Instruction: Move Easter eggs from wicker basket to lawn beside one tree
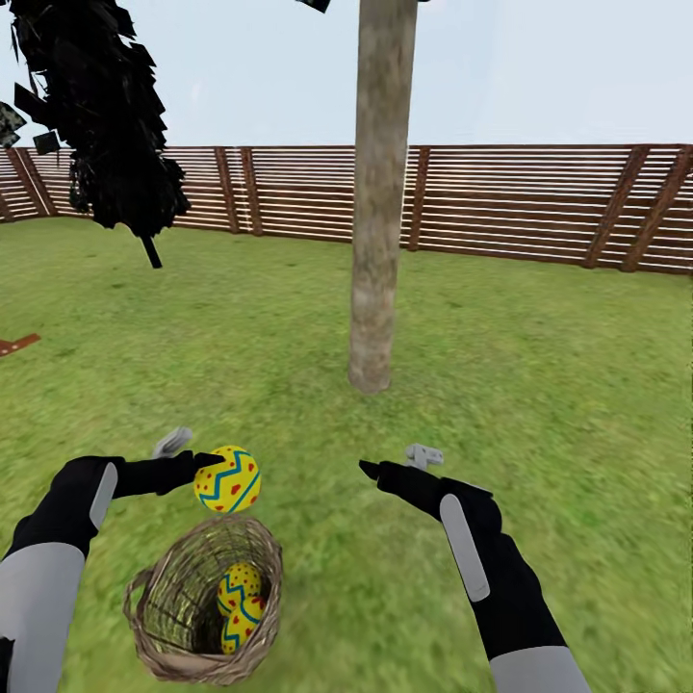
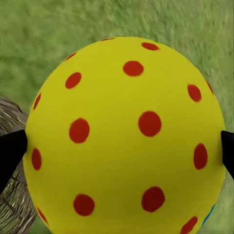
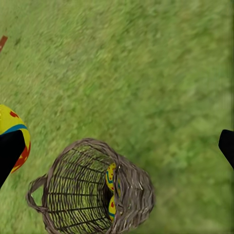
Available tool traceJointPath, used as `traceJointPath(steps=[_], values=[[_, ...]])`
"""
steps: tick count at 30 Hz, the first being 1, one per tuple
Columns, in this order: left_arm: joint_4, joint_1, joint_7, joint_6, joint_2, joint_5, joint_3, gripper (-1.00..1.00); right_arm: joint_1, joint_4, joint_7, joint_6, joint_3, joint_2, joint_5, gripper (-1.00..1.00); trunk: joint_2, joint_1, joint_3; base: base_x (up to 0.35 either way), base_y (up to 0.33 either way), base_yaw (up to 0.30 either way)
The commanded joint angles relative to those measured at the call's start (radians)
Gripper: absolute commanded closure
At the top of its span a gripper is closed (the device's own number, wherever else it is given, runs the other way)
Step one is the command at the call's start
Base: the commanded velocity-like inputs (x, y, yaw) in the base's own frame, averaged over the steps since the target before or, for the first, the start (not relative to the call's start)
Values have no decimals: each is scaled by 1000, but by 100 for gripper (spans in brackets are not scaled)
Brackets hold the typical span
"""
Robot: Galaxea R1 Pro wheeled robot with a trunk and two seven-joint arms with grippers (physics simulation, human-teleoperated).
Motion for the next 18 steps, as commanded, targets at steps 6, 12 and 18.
traceJointPath(steps=[6,12,18], values=[[-1,2,-2,-6,3,0,3,100,-1,-5,7,5,0,0,5,-100,-1,0,-1,0,-61,-9],[-2,2,0,-7,-1,0,1,100,-1,-4,7,5,0,0,5,-100,-1,0,-1,0,-287,0],[-2,2,8,-8,-4,-5,-2,100,-1,1,7,6,-1,0,5,-100,-1,0,-1,0,-304,-17]])
